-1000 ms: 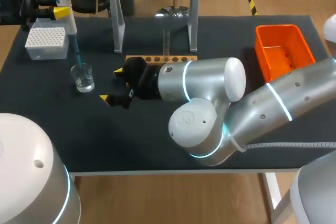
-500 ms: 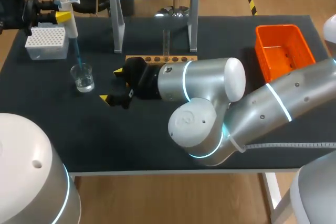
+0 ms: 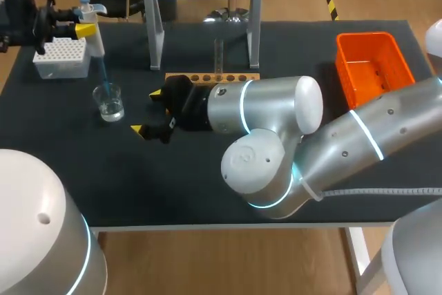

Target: Invert the test tube, pick up the pipette, mount the tip to pipette, aspirate from beaker and dispense into the tube, eject the tip, return the pipette, and cap with the stopper.

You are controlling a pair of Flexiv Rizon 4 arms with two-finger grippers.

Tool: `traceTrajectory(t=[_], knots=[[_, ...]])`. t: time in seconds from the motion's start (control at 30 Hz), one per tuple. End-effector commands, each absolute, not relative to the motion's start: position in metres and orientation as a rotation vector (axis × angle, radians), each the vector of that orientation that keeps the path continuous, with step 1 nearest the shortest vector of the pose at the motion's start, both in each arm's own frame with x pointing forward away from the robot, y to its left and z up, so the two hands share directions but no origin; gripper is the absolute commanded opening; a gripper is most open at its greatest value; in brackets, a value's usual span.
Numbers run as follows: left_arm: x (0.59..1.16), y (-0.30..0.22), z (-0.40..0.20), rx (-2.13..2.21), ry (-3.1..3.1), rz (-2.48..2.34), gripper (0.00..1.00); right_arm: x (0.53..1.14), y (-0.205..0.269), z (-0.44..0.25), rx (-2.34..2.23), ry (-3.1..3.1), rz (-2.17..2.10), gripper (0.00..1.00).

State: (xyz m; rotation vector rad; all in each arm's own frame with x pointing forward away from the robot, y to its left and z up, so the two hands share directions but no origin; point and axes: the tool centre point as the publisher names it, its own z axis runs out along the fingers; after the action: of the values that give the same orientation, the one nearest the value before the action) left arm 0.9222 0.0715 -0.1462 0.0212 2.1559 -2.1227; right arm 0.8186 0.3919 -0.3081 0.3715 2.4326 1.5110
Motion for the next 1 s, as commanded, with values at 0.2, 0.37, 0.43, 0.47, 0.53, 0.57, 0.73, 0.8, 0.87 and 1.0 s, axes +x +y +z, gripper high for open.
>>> traceTrajectory(t=[0.2,0.37,0.43,0.47,0.53,0.57,0.73,0.8,0.87,1.0], knots=[[0.93,0.074,-0.159,0.02,2.162,-2.151,0.0,0.818,0.392,-0.308,0.374,2.432,1.509,1.0],[0.931,0.076,-0.163,0.016,2.154,-2.161,0.0,0.818,0.392,-0.308,0.374,2.432,1.509,1.0],[0.931,0.075,-0.166,0.016,2.16,-2.164,0.0,0.818,0.392,-0.308,0.374,2.432,1.509,1.0],[0.931,0.075,-0.167,0.015,2.161,-2.164,0.0,0.818,0.392,-0.308,0.374,2.432,1.509,1.0],[0.931,0.075,-0.169,0.013,2.162,-2.167,0.0,0.818,0.392,-0.308,0.374,2.432,1.509,1.0],[0.931,0.075,-0.169,0.012,2.163,-2.168,0.0,0.818,0.392,-0.308,0.374,2.432,1.509,1.0],[0.932,0.075,-0.174,-0.002,2.161,-2.171,0.0,0.818,0.392,-0.308,0.374,2.432,1.509,1.0],[0.932,0.075,-0.176,-0.003,2.158,-2.177,0.0,0.818,0.392,-0.308,0.374,2.432,1.509,1.0],[0.932,0.075,-0.177,-0.004,2.16,-2.176,0.0,0.818,0.392,-0.308,0.374,2.432,1.509,1.0],[0.933,0.076,-0.18,-0.005,2.158,-2.184,0.0,0.818,0.392,-0.308,0.374,2.432,1.509,1.0]])
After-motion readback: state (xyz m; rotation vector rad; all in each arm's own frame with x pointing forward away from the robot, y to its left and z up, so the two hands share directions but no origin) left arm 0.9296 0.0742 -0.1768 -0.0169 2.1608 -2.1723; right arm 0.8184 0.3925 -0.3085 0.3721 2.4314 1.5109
